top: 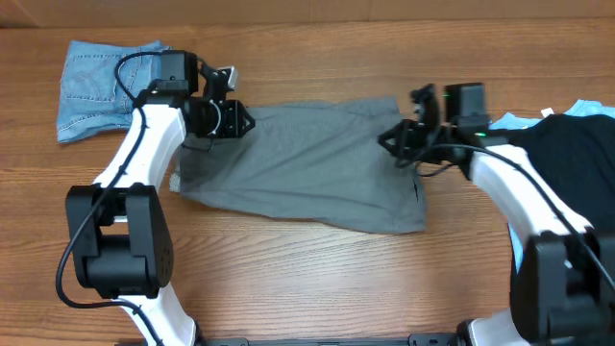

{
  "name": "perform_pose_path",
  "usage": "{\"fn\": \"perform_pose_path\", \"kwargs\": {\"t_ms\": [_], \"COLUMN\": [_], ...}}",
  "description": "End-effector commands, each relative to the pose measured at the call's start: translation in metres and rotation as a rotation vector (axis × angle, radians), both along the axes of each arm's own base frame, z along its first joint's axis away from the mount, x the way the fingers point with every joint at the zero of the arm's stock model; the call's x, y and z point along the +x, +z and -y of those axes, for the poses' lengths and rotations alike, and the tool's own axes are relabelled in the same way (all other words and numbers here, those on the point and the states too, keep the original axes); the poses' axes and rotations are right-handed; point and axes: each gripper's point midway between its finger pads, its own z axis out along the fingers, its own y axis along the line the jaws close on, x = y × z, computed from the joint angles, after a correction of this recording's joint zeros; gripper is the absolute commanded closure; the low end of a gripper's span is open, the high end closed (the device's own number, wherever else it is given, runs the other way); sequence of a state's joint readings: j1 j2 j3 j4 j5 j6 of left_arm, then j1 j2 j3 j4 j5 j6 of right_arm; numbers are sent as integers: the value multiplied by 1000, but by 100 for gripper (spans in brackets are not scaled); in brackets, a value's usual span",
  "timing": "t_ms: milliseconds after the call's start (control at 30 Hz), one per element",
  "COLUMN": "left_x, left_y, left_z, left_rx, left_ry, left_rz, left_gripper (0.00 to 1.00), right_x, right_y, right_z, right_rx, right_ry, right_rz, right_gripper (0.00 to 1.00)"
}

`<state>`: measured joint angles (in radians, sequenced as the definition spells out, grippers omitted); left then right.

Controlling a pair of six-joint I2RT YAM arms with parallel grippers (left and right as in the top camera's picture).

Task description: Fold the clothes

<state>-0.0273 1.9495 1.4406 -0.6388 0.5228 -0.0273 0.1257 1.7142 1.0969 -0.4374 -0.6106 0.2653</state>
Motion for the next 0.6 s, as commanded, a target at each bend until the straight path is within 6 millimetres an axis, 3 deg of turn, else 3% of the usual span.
{"fn": "perform_pose_path", "kwargs": {"t_ms": [0,133,267,467,567], "left_x": [-2,-6,-4,0,-1], "left_y": [-28,-52,-68,-81,-88], "left_z": [-7,-33,-55,-75,-88], "left_rx": [69,211,291,313,329], "left_ry": [20,78,121,164,188], "left_rz": [-47,-102,-120,-131,-150], "left_gripper": [78,78,74,71,71], "right_x": [0,-21,-43,-71,-86], "right_y": [-34,-81,-109,-128,-129], "right_z": [-12,5,32,104,132], "right_rx": [16,-66,-164,-434,-487], "right_ry": [-33,-111,-173,-382,-472], "right_rz": [-122,-322,-465,-614,-696], "right_gripper": [95,95,96,96,96]}}
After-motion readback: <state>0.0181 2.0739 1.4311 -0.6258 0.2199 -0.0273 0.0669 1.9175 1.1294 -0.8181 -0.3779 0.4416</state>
